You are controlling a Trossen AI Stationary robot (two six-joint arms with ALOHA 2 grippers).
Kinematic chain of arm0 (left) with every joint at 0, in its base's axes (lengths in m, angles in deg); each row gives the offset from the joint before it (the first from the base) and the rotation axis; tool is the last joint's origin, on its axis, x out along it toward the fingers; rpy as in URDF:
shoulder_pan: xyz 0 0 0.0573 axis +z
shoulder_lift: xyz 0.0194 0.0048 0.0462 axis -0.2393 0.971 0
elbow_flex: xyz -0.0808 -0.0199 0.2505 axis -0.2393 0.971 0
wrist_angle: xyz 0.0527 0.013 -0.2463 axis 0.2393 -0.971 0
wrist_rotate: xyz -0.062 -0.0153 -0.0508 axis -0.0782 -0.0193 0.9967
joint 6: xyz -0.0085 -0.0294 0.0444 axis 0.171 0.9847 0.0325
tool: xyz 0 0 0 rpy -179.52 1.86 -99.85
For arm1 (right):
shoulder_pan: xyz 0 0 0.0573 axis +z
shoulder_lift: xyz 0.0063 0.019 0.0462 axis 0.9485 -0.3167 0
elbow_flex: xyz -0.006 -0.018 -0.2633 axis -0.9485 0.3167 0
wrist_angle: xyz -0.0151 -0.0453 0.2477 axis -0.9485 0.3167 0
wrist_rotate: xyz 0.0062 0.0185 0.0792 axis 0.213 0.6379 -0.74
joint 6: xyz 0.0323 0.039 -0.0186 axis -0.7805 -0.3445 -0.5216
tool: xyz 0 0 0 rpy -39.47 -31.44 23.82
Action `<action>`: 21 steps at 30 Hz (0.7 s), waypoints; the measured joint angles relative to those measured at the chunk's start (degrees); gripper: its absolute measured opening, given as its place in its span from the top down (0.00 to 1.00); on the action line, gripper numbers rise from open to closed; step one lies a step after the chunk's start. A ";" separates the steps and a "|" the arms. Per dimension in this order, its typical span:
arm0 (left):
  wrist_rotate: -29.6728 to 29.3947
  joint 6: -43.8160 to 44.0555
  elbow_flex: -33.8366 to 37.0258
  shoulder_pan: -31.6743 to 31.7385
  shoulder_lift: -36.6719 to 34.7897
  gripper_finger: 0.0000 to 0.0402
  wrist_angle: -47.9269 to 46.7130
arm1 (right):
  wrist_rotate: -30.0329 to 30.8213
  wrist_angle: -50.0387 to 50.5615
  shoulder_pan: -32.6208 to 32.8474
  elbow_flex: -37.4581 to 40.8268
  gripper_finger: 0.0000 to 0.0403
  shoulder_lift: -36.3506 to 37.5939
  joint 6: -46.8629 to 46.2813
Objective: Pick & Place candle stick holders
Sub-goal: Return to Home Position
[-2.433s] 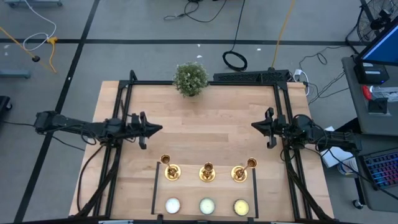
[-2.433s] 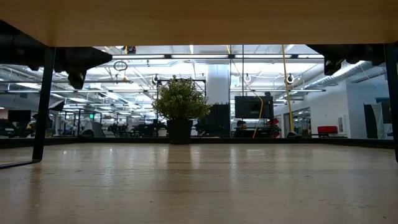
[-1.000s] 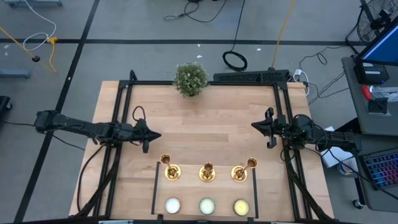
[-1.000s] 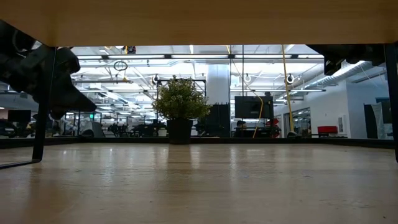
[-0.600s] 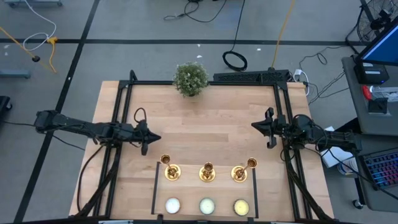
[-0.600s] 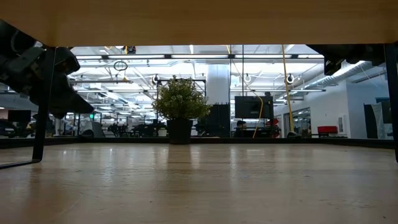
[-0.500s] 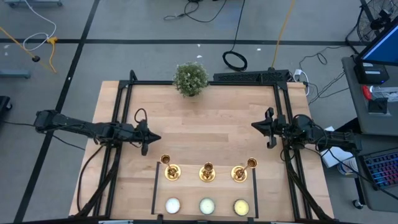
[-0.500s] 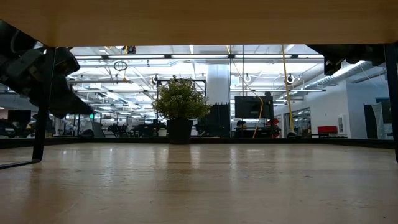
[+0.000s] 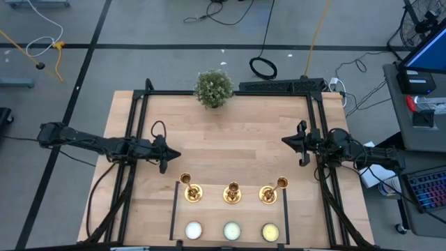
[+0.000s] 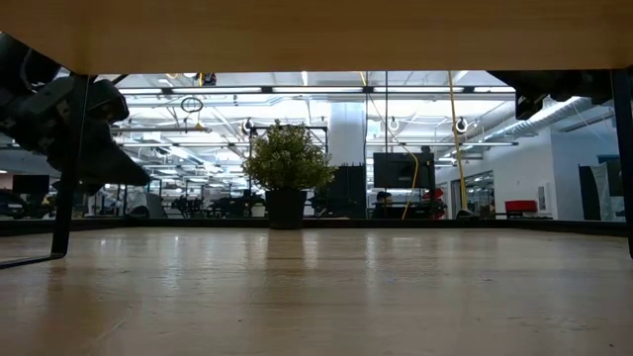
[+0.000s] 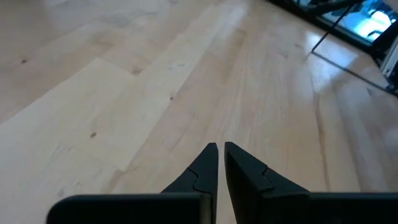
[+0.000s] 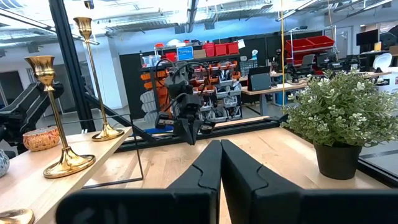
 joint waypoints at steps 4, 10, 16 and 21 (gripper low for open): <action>0.01 0.08 0.00 0.00 0.00 0.92 0.55 | 0.01 0.01 0.01 0.00 0.99 0.00 0.01; 0.01 0.13 0.00 0.00 0.00 0.92 0.61 | 0.02 0.00 0.01 0.01 0.99 0.00 -0.01; 0.03 0.13 0.00 0.00 0.00 0.92 0.68 | 0.00 0.01 0.00 -0.01 0.99 0.00 -0.01; 0.03 0.11 0.00 0.00 0.00 0.92 0.70 | 0.00 0.00 -0.01 0.00 0.99 0.00 -0.01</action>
